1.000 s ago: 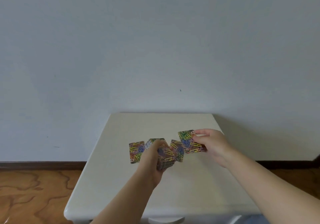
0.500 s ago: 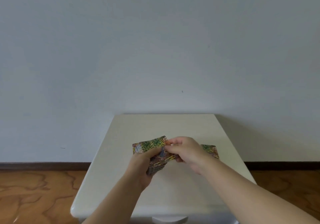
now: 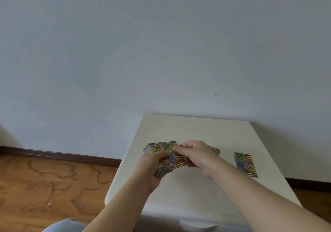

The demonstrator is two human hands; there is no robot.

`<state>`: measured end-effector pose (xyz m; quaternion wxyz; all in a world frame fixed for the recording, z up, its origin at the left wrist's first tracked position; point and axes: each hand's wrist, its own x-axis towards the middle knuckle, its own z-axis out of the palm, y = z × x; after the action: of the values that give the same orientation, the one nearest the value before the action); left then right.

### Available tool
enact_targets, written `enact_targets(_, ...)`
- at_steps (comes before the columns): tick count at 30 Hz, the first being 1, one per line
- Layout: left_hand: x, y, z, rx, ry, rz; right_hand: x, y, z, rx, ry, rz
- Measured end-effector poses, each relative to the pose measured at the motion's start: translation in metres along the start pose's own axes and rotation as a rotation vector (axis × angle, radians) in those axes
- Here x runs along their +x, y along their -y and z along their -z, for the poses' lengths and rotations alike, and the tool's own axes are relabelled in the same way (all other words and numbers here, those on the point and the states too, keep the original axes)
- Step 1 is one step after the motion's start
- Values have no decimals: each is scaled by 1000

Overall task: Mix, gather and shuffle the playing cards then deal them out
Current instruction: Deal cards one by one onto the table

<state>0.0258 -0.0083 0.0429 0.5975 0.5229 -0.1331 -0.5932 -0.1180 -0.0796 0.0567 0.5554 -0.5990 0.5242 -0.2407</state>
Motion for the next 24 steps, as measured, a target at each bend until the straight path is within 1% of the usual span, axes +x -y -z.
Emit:
enact_targets(1,0,5,-9,3,26,10,1,2,5,23,-21,-6)
enact_targets(3,2,11,-22,-3,47,23,4,2,22,120,-140,-25)
enact_targets(5,5,15,-31,2,37,23,7,-3,46,224,-222,-34)
enact_targets(6,6,17,-32,3,30,23,7,-8,59,226,-247,-37)
enact_targets(7,8,18,-33,-1,18,25,7,-16,70,160,-265,-50)
enact_targets(9,11,20,-31,-44,-10,55,6,-34,83,-164,-312,-98)
enact_targets(10,12,22,-31,-65,-21,78,6,-43,87,-337,-384,-115)
enact_targets(11,13,24,-32,-68,-30,98,4,-48,88,-434,-471,-102)
enact_targets(12,13,26,-35,-48,-35,114,2,-49,89,-432,-507,-69)
enact_targets(13,13,28,-38,-13,-31,129,1,-49,88,-343,-468,-43)
enact_targets(15,10,34,-49,51,19,161,-5,-42,83,-52,-225,-60)
enact_targets(16,8,38,-57,73,62,173,-9,-39,80,14,-120,-78)
enact_targets(17,7,41,-63,88,102,178,-11,-38,79,17,-53,-81)
enact_targets(18,6,43,-70,93,134,178,-10,-38,80,2,-48,-70)
enact_targets(19,5,45,-76,94,153,175,-9,-39,86,12,-94,-61)
enact_targets(22,8,47,-86,75,134,171,-9,-44,112,183,-283,-61)
enact_targets(24,12,48,-88,20,109,198,-13,-54,137,180,-423,-81)
